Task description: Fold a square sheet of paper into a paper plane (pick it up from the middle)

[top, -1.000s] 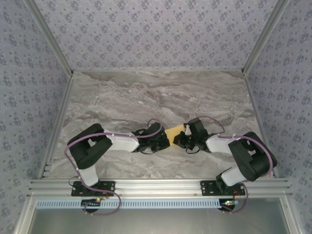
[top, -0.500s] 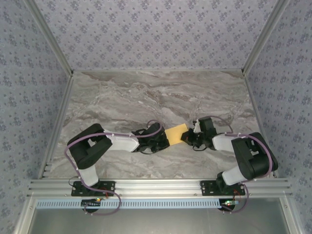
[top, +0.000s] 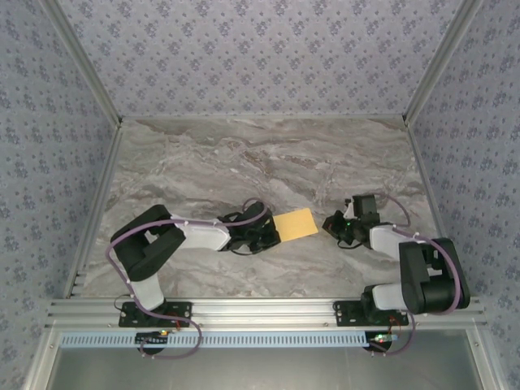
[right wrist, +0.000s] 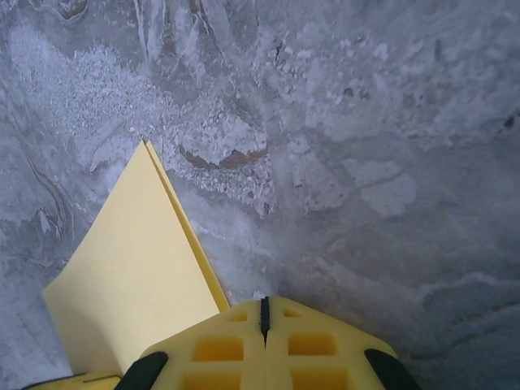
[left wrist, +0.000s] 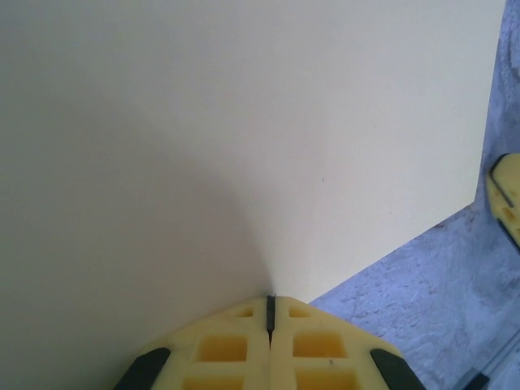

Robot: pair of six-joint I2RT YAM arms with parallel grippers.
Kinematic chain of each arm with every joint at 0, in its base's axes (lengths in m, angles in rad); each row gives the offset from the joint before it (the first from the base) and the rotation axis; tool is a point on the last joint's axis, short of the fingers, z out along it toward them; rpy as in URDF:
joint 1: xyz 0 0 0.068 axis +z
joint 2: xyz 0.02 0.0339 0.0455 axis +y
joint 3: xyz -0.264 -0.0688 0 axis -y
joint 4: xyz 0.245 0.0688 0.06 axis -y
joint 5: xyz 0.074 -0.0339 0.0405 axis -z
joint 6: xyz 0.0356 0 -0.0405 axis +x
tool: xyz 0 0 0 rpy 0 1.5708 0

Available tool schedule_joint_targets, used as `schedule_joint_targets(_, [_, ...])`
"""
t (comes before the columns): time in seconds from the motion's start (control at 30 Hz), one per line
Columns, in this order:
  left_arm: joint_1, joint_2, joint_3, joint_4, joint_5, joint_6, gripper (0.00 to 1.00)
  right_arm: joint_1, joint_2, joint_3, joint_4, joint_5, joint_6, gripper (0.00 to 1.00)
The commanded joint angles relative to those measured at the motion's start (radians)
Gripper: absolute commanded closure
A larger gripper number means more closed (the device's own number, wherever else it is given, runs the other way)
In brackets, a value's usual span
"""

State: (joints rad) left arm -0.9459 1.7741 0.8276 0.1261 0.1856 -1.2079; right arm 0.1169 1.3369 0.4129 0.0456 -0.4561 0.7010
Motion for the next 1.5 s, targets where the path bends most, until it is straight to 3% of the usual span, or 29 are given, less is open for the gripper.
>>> schedule_joint_targets(0.0, [0.050,0.027,-0.008,-0.281,-0.045,0.160,1.00,0.061,-0.057,0.047,-0.069,0.023,-0.031,1.00])
schedule_joint_targets(0.17, [0.083,0.020,0.043,-0.355,-0.035,0.385,1.00,0.250,-0.061,0.079,-0.017,0.078,0.052,1.00])
schedule_joint_targets(0.37, [0.094,0.000,0.042,-0.300,-0.008,0.417,1.00,0.369,0.066,0.093,0.097,0.108,0.176,1.00])
schedule_joint_targets(0.67, [0.095,-0.028,0.044,-0.155,0.067,0.346,1.00,0.371,0.119,0.071,0.071,0.161,0.198,1.00])
schedule_joint_targets(0.87, [0.075,-0.076,0.015,-0.009,0.058,0.233,1.00,0.366,0.128,0.040,0.036,0.199,0.198,1.00])
schedule_joint_targets(1.17, [-0.002,-0.036,0.014,0.085,-0.087,0.088,1.00,0.368,0.141,0.021,0.043,0.203,0.202,1.00])
schedule_joint_targets(1.47, [-0.010,0.047,-0.001,0.173,-0.174,-0.004,1.00,0.368,0.157,0.015,0.037,0.204,0.198,1.00])
